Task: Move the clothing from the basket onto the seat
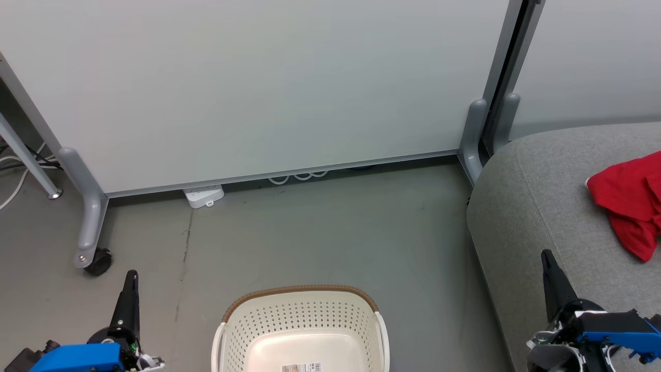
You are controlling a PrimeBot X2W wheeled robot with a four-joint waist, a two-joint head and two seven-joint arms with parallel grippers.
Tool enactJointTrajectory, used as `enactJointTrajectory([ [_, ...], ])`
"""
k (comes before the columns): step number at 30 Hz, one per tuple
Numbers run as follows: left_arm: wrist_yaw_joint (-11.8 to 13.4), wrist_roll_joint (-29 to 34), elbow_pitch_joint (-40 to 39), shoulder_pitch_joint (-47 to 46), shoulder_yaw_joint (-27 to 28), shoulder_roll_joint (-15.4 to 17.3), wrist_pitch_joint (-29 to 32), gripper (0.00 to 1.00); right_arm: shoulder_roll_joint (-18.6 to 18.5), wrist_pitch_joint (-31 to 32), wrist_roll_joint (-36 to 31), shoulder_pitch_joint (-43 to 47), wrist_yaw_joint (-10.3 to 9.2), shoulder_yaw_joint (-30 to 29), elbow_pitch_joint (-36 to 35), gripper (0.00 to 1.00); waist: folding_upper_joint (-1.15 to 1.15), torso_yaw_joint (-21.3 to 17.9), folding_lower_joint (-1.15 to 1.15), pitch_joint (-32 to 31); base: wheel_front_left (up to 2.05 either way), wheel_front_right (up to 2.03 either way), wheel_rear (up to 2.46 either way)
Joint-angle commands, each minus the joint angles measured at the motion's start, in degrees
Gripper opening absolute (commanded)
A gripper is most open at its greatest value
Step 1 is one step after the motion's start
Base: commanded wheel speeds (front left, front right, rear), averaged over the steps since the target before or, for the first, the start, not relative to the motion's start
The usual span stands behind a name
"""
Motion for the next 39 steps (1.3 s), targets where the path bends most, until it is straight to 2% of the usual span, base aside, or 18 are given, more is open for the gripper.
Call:
enactJointTrajectory([
  [1, -0.4, -0.7, -0.3, -0.8, 0.4, 0.4, 0.2, 0.00, 0.2, 0.2, 0.9, -0.9, -0.01, -0.2, -0.4, 0.00, 0.00, 0.0, 0.00, 0.0, 0.00, 0.00, 0.00],
  [12, -0.4, -4.9, -0.3, -1.1, 0.6, 0.4, 1.4, 0.00, 0.4, 1.4, 5.2, -1.0, -0.02, -0.5, -0.6, 0.00, 0.00, -0.1, 0.00, 0.4, 0.00, 0.00, 0.00],
  [39, -0.4, -4.7, -0.3, -1.0, 0.6, 0.4, 1.3, 0.00, 0.4, 1.3, 5.0, -0.9, -0.02, -0.5, -0.6, 0.00, 0.00, -0.1, 0.00, 0.4, 0.00, 0.00, 0.00],
])
